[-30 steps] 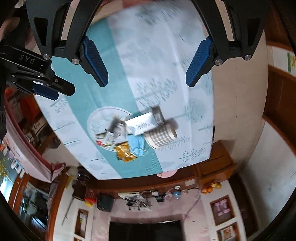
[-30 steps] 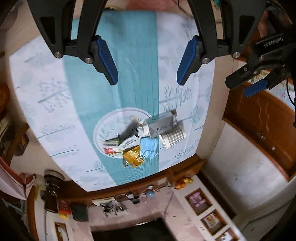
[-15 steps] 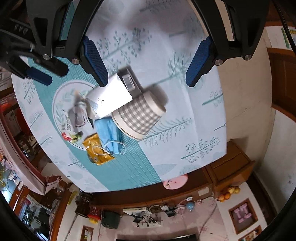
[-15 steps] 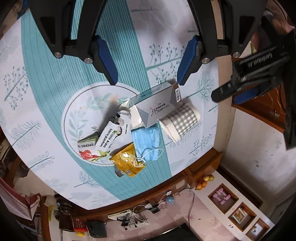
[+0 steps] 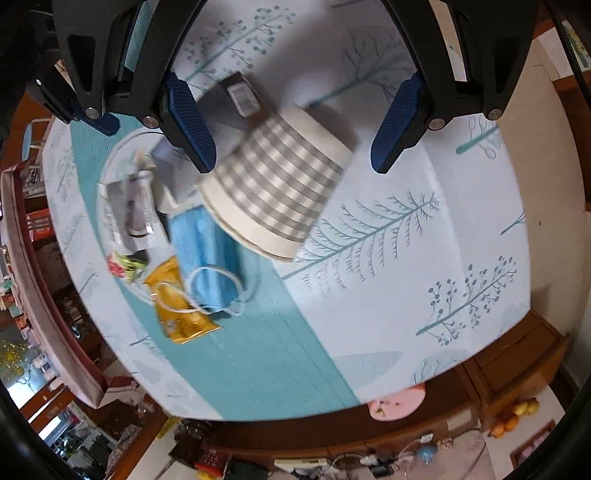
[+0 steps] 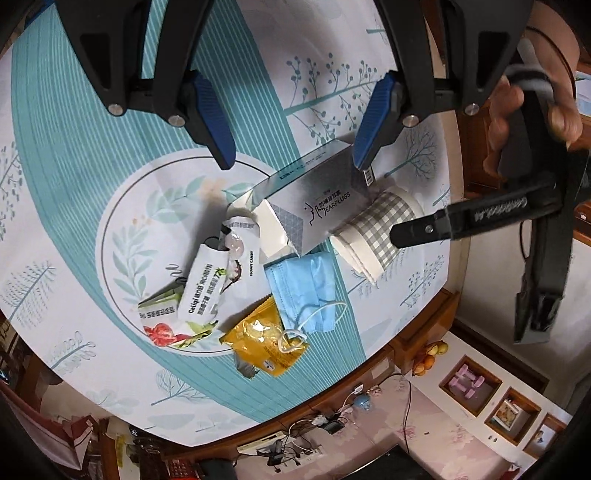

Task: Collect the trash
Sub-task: 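Grasp the checkered paper cup with the left gripper while the right gripper grasps the silver box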

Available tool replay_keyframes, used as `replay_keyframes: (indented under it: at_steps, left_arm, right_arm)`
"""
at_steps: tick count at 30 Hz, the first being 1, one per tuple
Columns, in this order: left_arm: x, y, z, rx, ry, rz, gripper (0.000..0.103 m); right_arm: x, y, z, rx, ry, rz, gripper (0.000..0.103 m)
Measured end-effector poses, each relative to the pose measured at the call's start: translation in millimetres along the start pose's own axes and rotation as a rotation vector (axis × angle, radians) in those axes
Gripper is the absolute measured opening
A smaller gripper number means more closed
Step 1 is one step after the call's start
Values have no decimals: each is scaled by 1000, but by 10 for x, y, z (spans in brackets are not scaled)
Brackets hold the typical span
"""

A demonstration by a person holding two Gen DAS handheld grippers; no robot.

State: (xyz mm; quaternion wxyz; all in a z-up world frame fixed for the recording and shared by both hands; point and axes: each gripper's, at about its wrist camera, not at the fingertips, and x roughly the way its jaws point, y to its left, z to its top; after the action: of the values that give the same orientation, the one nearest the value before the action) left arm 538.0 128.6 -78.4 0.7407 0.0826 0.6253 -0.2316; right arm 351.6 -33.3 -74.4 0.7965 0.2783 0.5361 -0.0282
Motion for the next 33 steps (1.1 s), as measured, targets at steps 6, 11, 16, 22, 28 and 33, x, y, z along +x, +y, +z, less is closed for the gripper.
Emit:
replay_keyframes:
  at_steps: [6, 11, 16, 22, 28, 33]
  left_arm:
    - [274, 79, 109, 18, 75, -61, 85]
    - [436, -45, 136, 76, 99, -54, 78]
    - [479, -93, 134, 71, 84, -75, 61]
    - [426, -22, -25, 20, 59, -109, 58]
    - [406, -67, -387, -37, 60, -157, 57]
    - [324, -183, -677, -82, 29, -165, 56]
  right_arm:
    - [107, 53, 52, 20, -2, 0, 66]
    - [149, 66, 68, 21, 5, -1, 66]
    - [231, 81, 126, 43, 17, -2, 67]
    - [356, 87, 247, 133, 41, -11, 69]
    - [494, 66, 338, 253, 62, -53, 76]
    - [583, 116, 316, 217, 79, -113, 77]
